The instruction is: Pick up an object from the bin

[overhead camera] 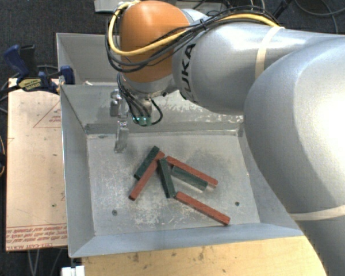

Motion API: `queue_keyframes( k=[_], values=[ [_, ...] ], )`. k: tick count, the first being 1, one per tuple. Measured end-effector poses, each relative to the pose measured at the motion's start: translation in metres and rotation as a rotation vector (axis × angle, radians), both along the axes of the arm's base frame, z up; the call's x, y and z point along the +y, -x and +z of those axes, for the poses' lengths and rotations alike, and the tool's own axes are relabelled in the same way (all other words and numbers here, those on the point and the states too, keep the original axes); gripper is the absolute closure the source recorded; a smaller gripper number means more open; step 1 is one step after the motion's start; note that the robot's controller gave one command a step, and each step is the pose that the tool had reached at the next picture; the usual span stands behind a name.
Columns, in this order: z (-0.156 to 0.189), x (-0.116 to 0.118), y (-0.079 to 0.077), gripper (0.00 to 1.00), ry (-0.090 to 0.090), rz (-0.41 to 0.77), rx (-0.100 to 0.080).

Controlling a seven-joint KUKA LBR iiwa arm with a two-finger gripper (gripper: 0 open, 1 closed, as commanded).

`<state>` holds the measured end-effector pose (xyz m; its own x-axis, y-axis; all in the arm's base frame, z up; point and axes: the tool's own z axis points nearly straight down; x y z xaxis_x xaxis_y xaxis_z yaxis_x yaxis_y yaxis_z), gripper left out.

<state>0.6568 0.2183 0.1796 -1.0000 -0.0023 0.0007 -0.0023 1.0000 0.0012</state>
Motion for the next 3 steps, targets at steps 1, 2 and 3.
queue_keyframes(
  k=[1, 2, 3],
  values=[
    [0.001, -0.001, -0.001, 0.0, -0.001, -0.002, -0.002],
    [-0.014, -0.041, 0.036, 0.0, -0.002, 0.184, -0.006],
    [-0.043, -0.058, 0.037, 0.0, 0.001, 0.567, -0.005]
  ],
)
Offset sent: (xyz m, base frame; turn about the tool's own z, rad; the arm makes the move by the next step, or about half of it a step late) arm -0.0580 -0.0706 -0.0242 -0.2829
